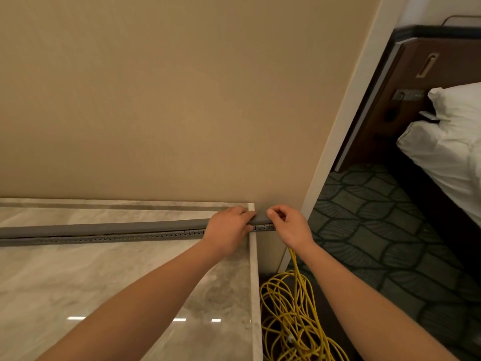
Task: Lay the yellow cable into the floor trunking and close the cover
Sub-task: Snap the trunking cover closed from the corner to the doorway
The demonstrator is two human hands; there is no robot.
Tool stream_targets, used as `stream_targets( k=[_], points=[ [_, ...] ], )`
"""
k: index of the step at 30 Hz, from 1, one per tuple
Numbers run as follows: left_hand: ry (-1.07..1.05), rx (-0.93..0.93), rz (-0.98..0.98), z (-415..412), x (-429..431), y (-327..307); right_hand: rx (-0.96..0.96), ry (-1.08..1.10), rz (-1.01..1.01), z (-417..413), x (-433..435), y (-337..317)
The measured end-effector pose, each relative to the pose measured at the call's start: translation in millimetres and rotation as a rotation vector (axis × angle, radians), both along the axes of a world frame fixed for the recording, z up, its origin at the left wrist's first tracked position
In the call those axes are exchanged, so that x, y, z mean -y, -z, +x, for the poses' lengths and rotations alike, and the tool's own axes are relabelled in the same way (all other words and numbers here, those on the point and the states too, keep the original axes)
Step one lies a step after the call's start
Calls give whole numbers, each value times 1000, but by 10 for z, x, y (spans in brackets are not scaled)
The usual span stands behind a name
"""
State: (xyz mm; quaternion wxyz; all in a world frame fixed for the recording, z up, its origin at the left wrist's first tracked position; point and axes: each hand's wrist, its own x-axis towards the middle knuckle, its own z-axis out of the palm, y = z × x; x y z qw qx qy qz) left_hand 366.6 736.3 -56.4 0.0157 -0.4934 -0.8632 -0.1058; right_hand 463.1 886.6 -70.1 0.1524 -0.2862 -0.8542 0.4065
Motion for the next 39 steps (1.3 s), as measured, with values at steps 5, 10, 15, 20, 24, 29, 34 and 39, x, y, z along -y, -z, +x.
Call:
stream_targets(
  k=[5, 10, 15, 20, 24, 29, 34, 39],
  points=[
    [4, -24, -32, 11, -17, -14, 57, -79, 27, 60, -22, -32],
    [11, 6, -55, -9, -26, -42, 84, -202, 73, 111, -85, -59],
    [54, -33, -125, -14, -36, -77, 171, -283, 236, 69, -158, -150],
    [72, -82, -137, 43, -23, -53, 173, -298, 320, 70, -135, -190],
    [56, -72, -128, 57, -35, -44, 192, -342, 282, 161, -155, -234],
    [35, -61, -104, 81, -60, -50, 229, -378, 421, 177, -126, -224],
    [31, -56, -94, 92, -70, -40, 195, -322, 407, 172, -72, -166],
    [41, -145, -128, 122, -51, 20, 214, -267, 368, 133, -77, -167]
  ],
)
